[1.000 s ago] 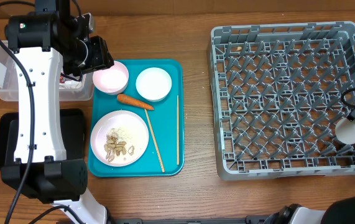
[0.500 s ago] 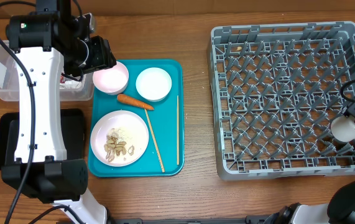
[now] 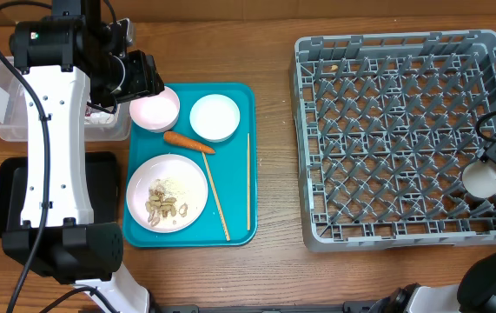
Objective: Sort waste into correct bins and load items into the dishwasher
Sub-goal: 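Place the white cup upside down in the rack's right side with right gripper, then grasp the white bowl with the left gripper and lift it over the rack, then lower the white bowl into the rack and release, retract left arm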
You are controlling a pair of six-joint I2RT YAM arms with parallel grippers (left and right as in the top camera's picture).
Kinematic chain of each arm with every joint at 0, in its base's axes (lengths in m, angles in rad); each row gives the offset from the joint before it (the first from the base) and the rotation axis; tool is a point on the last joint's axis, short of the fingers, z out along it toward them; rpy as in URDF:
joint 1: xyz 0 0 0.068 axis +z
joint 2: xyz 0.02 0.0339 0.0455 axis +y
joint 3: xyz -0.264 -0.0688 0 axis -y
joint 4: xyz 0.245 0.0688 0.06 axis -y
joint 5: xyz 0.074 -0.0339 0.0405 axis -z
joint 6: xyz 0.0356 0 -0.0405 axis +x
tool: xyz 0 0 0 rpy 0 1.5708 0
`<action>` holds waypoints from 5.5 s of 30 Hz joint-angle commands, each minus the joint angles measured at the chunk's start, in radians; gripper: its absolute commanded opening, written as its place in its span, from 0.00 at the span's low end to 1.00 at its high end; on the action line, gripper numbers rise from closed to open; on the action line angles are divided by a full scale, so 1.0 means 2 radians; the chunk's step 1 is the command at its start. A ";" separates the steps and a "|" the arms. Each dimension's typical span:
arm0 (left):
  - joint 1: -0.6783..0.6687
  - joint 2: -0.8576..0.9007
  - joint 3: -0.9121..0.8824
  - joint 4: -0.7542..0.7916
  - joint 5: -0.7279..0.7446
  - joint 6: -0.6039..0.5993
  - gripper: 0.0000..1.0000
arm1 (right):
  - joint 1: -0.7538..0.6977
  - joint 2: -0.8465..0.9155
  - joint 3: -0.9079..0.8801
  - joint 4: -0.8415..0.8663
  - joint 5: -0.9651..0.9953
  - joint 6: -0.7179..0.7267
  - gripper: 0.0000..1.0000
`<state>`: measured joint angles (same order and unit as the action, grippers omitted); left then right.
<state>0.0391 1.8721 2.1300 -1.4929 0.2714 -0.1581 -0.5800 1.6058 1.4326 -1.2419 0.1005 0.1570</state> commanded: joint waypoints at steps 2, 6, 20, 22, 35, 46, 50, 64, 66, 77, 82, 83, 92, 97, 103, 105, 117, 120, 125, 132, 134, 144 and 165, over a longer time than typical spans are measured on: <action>-0.005 -0.005 0.007 0.000 -0.006 -0.003 0.63 | 0.000 0.000 0.010 0.003 0.010 0.002 0.75; -0.005 -0.005 0.007 0.000 -0.006 -0.002 0.63 | 0.000 0.000 0.010 0.003 0.015 0.002 0.79; -0.006 -0.005 0.007 -0.003 -0.006 -0.001 0.68 | 0.000 -0.005 0.018 -0.017 -0.087 -0.002 0.88; -0.012 -0.004 0.006 0.002 -0.006 0.001 0.70 | 0.009 -0.019 0.040 -0.032 -0.177 -0.040 0.87; -0.169 0.135 -0.009 0.082 -0.114 0.008 0.73 | 0.223 -0.102 0.070 -0.031 -0.247 -0.107 0.89; -0.218 0.245 -0.009 0.140 -0.115 -0.004 0.45 | 0.225 -0.100 0.070 -0.040 -0.228 -0.107 0.89; -0.218 0.248 -0.009 0.146 -0.115 -0.004 0.32 | 0.225 -0.100 0.070 -0.042 -0.228 -0.107 0.89; -0.220 0.248 -0.019 0.147 -0.136 -0.019 0.23 | 0.225 -0.100 0.070 -0.053 -0.228 -0.107 0.89; -0.220 0.248 -0.030 0.151 -0.136 -0.021 0.22 | 0.225 -0.100 0.070 -0.056 -0.228 -0.107 0.89; -0.219 0.241 0.009 0.129 -0.136 -0.023 0.04 | 0.225 -0.100 0.070 -0.069 -0.172 -0.105 0.89; -0.220 0.237 0.194 0.066 -0.028 -0.009 0.04 | 0.206 -0.100 0.070 -0.087 -0.032 -0.024 0.91; -0.220 0.237 0.232 0.066 0.027 -0.009 0.04 | 0.194 -0.100 0.070 -0.094 -0.003 0.002 0.91; -0.280 0.240 0.238 0.324 0.362 -0.075 0.04 | 0.042 -0.103 0.070 -0.134 0.067 0.099 0.93; -0.337 0.240 0.215 0.472 0.382 -0.137 0.04 | 0.024 -0.104 0.070 -0.132 0.046 0.098 0.93; -0.398 0.240 0.162 0.620 0.257 -0.220 0.04 | 0.024 -0.104 0.070 -0.132 0.044 0.098 0.95; -0.404 0.240 0.142 0.661 0.215 -0.238 0.04 | 0.024 -0.104 0.070 -0.134 0.044 0.098 0.95; -0.401 0.309 0.102 0.806 0.152 -0.336 0.05 | 0.023 -0.113 0.070 -0.138 0.058 0.098 0.95; -0.398 0.352 0.102 0.875 0.167 -0.419 0.04 | 0.023 -0.113 0.070 -0.137 0.058 0.098 0.95; -0.385 0.405 0.102 0.926 0.196 -0.499 0.04 | 0.023 -0.113 0.070 -0.133 0.058 0.098 0.95; -0.344 0.422 0.102 0.927 0.281 -0.488 0.53 | 0.023 -0.113 0.070 -0.128 0.058 0.098 0.96; -0.328 0.422 0.102 0.927 0.326 -0.488 1.00 | 0.023 -0.113 0.070 -0.126 0.058 0.098 0.96; -0.288 0.399 0.103 0.910 0.445 -0.361 1.00 | 0.023 -0.113 0.070 -0.130 0.058 0.098 0.96; -0.169 0.153 0.103 0.189 -0.166 0.028 1.00 | 0.023 -0.113 0.070 -0.126 0.058 0.098 0.96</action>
<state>-0.3550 2.1567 2.3405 -1.0283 0.0921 -0.1299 -0.5304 1.4017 1.5650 -1.5021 0.2028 0.3412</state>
